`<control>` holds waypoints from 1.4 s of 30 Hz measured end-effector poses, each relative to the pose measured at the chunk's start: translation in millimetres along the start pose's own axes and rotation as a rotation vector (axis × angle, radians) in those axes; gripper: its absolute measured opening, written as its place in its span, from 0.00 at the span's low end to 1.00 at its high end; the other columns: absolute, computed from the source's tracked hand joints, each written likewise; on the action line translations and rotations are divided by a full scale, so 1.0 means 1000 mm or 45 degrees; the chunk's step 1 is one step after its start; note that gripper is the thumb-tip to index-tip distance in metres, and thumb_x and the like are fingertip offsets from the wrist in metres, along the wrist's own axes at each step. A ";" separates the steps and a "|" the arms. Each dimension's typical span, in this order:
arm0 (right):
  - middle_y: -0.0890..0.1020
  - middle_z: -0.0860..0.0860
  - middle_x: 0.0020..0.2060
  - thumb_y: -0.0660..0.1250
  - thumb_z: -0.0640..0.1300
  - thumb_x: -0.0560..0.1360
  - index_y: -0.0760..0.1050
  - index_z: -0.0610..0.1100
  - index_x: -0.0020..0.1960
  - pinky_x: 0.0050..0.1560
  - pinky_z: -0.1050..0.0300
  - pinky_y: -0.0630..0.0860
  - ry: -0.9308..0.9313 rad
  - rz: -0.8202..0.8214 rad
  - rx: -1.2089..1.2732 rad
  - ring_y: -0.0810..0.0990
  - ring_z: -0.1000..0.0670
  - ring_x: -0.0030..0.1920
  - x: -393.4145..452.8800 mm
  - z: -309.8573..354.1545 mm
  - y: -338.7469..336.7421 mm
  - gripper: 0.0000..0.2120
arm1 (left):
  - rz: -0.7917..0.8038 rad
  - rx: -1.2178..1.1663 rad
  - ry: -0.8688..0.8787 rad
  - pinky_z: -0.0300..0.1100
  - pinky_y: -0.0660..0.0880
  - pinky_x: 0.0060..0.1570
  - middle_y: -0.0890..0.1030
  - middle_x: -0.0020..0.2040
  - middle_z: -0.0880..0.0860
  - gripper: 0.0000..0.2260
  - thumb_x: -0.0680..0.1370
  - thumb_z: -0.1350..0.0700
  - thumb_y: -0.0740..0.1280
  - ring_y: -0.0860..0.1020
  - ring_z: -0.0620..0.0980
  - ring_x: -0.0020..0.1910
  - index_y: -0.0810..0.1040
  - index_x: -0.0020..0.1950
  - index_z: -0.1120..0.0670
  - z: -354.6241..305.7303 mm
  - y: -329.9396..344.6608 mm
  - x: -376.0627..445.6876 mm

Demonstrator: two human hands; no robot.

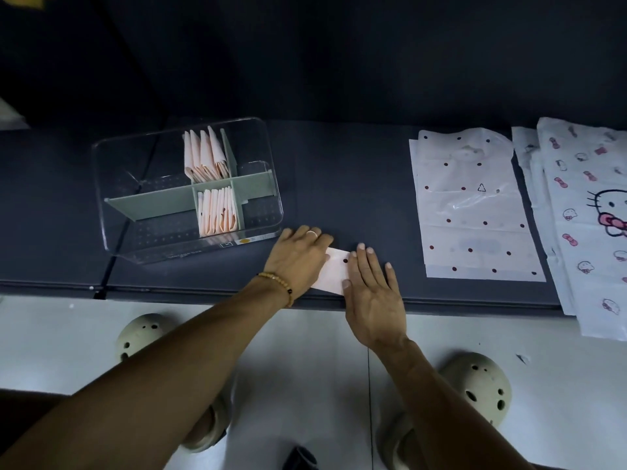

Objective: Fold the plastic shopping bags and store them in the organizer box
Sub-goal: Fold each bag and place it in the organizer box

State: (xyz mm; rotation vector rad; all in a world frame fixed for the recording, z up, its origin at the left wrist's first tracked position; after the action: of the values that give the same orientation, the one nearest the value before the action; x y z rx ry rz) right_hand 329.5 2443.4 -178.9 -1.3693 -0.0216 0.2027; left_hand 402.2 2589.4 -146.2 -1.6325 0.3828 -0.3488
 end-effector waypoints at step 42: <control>0.82 0.49 0.33 0.66 0.41 0.76 0.77 0.42 0.45 0.36 0.51 0.80 0.099 -0.596 0.816 0.81 0.48 0.33 0.193 0.169 -0.113 0.03 | -0.923 -1.211 -1.207 0.38 0.78 0.38 0.79 0.37 0.42 0.11 0.70 0.59 0.75 0.78 0.41 0.35 0.76 0.46 0.47 0.197 -0.069 -0.002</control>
State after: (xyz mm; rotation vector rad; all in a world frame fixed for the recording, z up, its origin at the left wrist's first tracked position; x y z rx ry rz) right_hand 511.6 2616.4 -54.4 -0.7028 -0.1944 -0.2258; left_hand 490.8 2771.5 -96.0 -2.6039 -0.9284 0.1569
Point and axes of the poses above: each hand's wrist, its own x-axis towards the middle knuckle, its own y-axis out of the palm, z = x × y, the point moved 2 cm from there along x, towards the middle knuckle
